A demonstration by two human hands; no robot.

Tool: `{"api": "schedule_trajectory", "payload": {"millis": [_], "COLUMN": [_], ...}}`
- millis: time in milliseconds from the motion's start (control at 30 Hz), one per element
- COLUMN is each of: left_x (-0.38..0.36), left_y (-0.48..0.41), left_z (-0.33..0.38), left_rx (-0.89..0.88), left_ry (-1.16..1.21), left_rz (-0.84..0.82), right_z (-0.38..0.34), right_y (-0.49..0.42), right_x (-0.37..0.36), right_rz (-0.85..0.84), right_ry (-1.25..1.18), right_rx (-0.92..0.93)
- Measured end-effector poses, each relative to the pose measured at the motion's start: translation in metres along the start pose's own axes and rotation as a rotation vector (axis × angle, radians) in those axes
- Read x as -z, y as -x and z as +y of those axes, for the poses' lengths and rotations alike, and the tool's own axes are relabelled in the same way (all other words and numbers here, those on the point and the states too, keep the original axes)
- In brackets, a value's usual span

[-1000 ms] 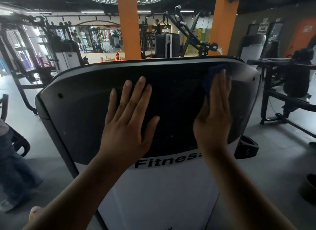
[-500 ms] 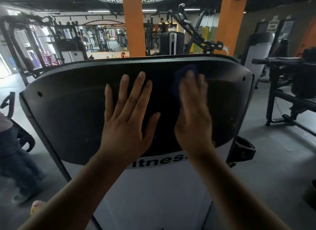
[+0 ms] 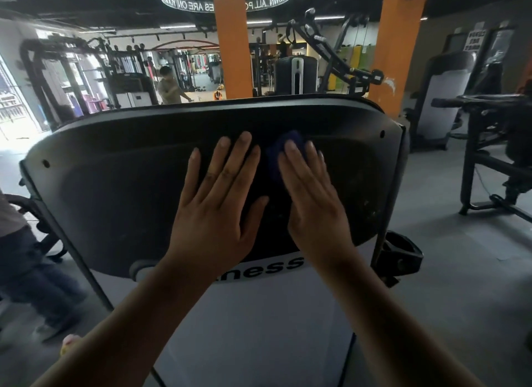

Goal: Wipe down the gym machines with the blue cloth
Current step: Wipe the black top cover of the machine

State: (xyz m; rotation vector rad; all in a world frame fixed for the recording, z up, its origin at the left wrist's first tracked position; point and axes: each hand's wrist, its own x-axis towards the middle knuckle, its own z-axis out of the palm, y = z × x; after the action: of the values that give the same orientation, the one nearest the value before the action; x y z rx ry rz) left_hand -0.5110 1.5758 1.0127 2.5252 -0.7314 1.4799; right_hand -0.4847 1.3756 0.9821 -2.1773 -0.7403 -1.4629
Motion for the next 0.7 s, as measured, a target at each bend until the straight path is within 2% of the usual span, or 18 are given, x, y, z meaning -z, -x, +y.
{"api": "schedule_trajectory", "payload": {"millis": [33,133,200,267,400,433,567,633,700], "left_x": [-0.001,-0.001,-0.002,-0.005,-0.010,-0.010,-0.008,-0.009,-0.012], "left_y": [0.000,0.001,0.002,0.001,-0.003,-0.003,-0.002,-0.002,-0.003], "left_z": [0.002,0.005,0.008,0.013,0.022,0.022,0.020,0.022,0.026], "left_rx": [-0.016,-0.016,-0.001,0.014,0.012,0.006,-0.002,0.004,0.019], "left_ry": [-0.001,-0.002,-0.010,-0.024,-0.048,-0.050,-0.054,-0.058,-0.061], "left_rz": [-0.003,-0.008,-0.007,-0.012,-0.029,-0.040,-0.060,-0.060,-0.057], "right_z": [0.011,0.045,0.049,0.034,0.022,0.033,0.060,0.050,0.032], "right_y": [0.001,0.006,0.009,0.006,0.012,0.014,0.026,0.028,0.028], "right_x": [0.006,0.025,0.026,0.019,0.007,0.009,0.023,0.019,0.010], "right_rz": [0.006,0.177,0.267,0.250,0.045,0.044,0.241,0.260,0.202], "right_ry": [-0.004,-0.056,-0.086,-0.100,-0.058,-0.038,-0.124,-0.137,-0.132], "right_rx": [-0.047,-0.439,-0.574,-0.558,-0.152,-0.159,-0.602,-0.643,-0.544]}}
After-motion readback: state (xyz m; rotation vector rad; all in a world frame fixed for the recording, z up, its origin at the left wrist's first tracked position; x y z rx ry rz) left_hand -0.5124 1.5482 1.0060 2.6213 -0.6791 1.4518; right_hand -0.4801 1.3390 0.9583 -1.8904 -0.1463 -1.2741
